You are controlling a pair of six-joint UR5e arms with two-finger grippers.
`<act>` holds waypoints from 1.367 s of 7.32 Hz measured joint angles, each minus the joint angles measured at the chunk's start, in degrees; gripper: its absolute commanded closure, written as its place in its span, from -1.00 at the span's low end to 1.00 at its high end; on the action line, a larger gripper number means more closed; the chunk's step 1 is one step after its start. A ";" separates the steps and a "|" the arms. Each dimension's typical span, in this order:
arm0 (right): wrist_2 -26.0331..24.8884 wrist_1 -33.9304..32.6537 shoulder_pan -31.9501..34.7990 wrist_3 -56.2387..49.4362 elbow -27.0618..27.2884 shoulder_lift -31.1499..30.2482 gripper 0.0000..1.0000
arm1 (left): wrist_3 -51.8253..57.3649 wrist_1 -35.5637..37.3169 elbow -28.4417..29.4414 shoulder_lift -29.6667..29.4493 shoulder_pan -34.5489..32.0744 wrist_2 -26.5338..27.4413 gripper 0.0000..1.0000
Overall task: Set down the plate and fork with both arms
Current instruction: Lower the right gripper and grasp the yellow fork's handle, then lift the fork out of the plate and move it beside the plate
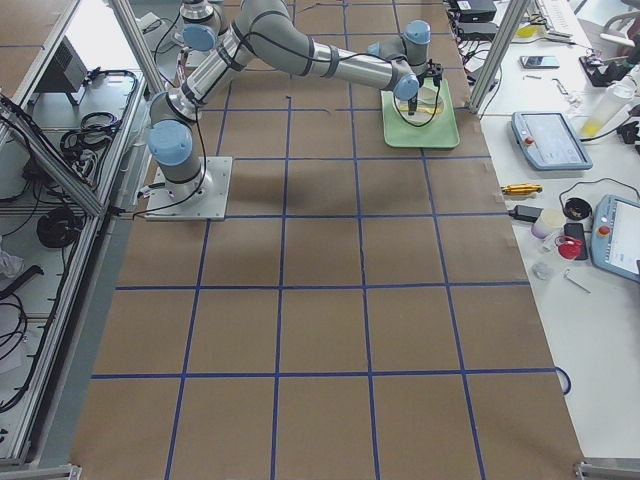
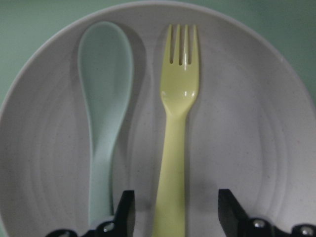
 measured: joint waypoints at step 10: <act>-0.53 -0.45 -0.17 -2.48 0.85 -2.42 0.62 | 0.06 0.00 0.08 -0.31 -0.01 0.00 -1.00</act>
